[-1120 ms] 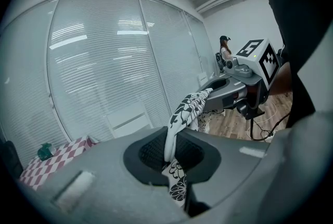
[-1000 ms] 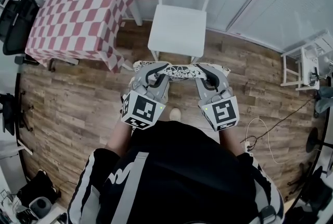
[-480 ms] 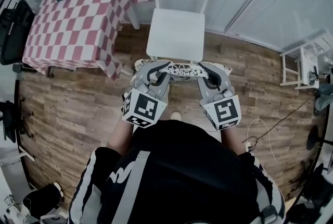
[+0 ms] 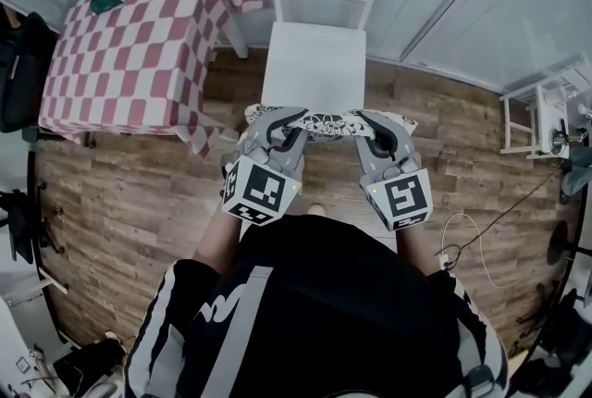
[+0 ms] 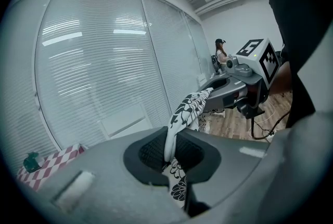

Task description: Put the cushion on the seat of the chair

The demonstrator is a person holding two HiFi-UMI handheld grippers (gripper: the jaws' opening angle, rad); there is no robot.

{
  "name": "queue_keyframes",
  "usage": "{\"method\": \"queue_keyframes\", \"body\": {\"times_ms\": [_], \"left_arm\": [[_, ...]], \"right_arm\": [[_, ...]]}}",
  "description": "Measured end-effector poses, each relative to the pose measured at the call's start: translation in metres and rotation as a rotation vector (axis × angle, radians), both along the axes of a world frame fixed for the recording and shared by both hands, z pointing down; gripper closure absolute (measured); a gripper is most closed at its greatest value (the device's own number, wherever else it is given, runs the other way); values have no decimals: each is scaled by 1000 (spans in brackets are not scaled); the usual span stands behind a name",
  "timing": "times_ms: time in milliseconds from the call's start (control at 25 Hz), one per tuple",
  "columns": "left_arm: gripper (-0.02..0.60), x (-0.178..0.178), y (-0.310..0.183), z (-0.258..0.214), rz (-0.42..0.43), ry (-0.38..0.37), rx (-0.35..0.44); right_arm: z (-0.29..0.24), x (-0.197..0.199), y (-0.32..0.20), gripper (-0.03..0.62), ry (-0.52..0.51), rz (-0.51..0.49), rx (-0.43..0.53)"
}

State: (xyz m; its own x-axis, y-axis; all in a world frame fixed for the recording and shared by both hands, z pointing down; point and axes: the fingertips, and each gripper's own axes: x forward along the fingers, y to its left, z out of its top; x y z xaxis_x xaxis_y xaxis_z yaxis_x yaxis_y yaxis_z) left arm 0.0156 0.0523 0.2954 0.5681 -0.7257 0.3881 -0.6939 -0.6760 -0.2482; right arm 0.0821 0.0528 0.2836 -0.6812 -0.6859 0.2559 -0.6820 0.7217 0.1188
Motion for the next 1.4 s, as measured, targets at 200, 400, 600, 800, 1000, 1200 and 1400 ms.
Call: {"method": "queue_keyframes", "body": {"times_ms": [200, 400, 600, 800, 1000, 1200, 1400], "left_arm": [[566, -3, -23, 2, 15, 2, -8], [566, -8, -51, 8, 28, 17, -27], [566, -14, -82, 13, 38, 23, -42], [566, -22, -115, 21, 52, 27, -69], [566, -33, -150, 34, 60, 17, -92], [566, -40, -179, 45, 72, 1, -112], [566, -48, -206, 56, 84, -13, -129]], "right_arm": [[2, -3, -22, 585, 10, 12, -8], [8, -8, -48, 585, 20, 27, -24], [12, -15, -80, 585, 29, 37, -32], [17, -23, -114, 585, 57, 34, -27], [27, -34, -150, 585, 105, 14, -28], [38, -42, -179, 585, 149, -3, -33], [49, -50, -204, 585, 167, -14, -42]]}}
